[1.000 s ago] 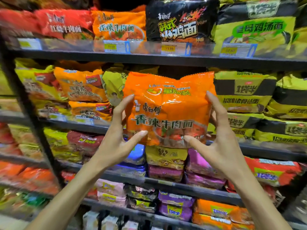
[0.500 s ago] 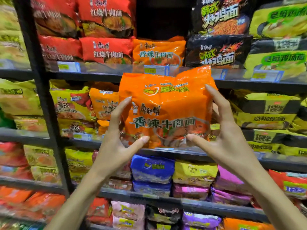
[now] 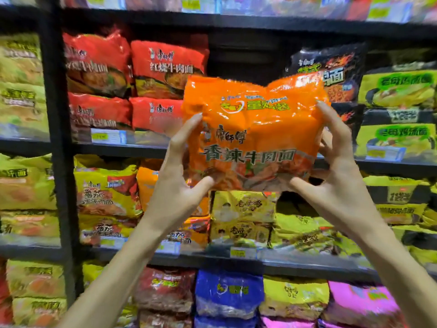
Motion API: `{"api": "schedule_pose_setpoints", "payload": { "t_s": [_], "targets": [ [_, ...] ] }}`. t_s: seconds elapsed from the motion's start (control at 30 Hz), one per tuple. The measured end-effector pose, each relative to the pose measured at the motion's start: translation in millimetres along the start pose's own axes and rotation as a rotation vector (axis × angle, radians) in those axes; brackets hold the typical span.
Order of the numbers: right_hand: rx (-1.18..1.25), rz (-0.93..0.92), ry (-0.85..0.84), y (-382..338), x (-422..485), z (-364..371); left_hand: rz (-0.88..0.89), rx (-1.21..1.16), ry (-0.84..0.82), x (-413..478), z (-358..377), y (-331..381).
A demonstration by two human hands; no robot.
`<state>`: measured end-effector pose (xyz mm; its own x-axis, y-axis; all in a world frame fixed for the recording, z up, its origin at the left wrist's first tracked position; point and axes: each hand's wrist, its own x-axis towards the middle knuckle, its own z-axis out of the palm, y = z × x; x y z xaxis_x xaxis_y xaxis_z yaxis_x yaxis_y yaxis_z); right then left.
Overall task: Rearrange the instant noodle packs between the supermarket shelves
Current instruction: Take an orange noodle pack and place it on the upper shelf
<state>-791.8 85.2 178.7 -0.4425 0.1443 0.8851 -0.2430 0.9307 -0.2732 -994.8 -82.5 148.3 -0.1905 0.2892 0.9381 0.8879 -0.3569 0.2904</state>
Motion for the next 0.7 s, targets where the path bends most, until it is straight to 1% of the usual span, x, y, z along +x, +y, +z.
{"api": "schedule_pose_setpoints", "payload": {
  "t_s": [0.17, 0.27, 0.53, 0.7],
  "targets": [
    [-0.062, -0.157, 0.093, 25, 62, -5, 0.118, 0.015, 0.053, 62, 8, -16],
    [-0.059, -0.184, 0.129, 42, 99, -4, 0.154, 0.014, 0.055, 97, 13, -32],
    [-0.149, -0.303, 0.203, 87, 180, 7, 0.245, 0.116, 0.171, 172, 31, -74],
    [-0.119, -0.317, 0.221, 114, 201, 7, 0.236, 0.146, 0.143, 199, 46, -94]
  ]
}}
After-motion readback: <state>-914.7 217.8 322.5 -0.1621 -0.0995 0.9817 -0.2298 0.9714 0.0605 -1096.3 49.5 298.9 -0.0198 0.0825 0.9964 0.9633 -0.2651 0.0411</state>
